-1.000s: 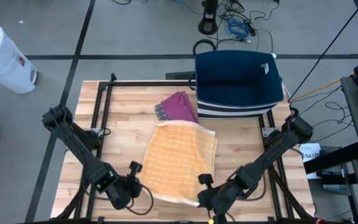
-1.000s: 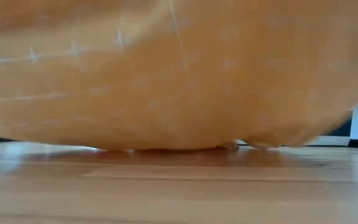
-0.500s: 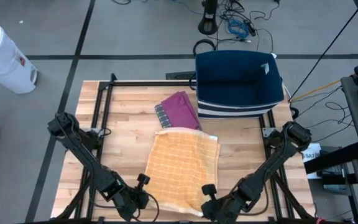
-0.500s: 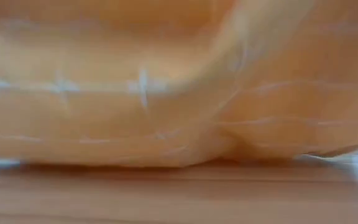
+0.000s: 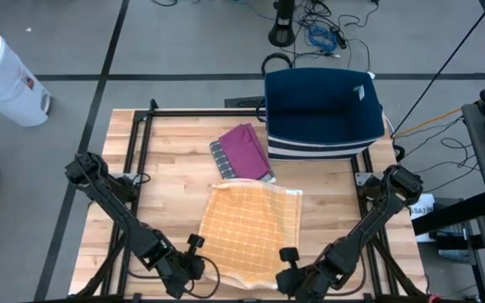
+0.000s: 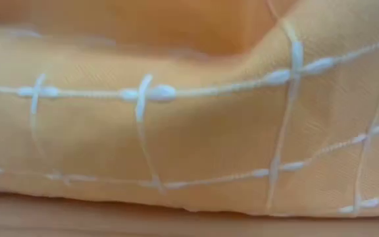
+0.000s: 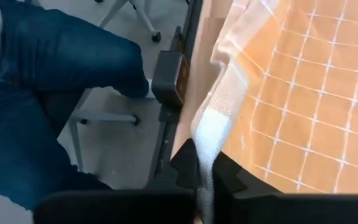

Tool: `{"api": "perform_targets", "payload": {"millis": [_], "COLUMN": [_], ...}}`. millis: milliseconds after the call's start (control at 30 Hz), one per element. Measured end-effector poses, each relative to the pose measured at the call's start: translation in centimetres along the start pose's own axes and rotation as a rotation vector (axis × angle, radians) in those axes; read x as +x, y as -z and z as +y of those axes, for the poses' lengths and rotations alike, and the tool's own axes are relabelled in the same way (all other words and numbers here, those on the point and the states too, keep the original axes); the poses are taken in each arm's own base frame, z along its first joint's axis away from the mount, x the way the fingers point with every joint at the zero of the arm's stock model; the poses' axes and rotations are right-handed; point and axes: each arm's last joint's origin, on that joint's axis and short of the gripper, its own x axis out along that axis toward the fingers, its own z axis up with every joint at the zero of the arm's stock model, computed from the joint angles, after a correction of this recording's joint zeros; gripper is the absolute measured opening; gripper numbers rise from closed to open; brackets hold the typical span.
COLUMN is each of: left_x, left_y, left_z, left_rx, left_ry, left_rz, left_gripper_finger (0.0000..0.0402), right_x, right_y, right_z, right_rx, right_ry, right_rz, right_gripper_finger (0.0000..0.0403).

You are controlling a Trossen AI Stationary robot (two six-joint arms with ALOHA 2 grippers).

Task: Fold towel
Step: Fold the orange checkered towel

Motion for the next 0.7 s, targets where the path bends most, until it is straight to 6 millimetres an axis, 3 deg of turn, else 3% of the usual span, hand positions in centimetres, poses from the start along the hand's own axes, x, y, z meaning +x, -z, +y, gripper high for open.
{"api": "perform_targets", "payload": {"millis": [133,500,700], "left_x": [-0.02,-0.17,-0.15], "left_y": [0.06,-0.55,-0.43], "left_z": [-0.18,-0.92,-0.71], "left_rx": [-0.018,-0.037,-0.03], "left_ry": [0.032,0.086,0.032], "left_rz": [0.011,-0.06,-0.06], "left_gripper_finger": [0.0022,0.0137,0.0179], "right_x": [0.0,-0.06,-0.01], "right_y": [-0.09,-0.38,-0.52], "right_z": [0.07,0.55,0.1], "right_rx": [0.016,0.047,0.021], "right_ry": [-0.01,-0.064,0.026], "right_rz": [-0.007,-0.032,-0.078], "right_gripper_finger": [0.0036,0.0184,0.022]}}
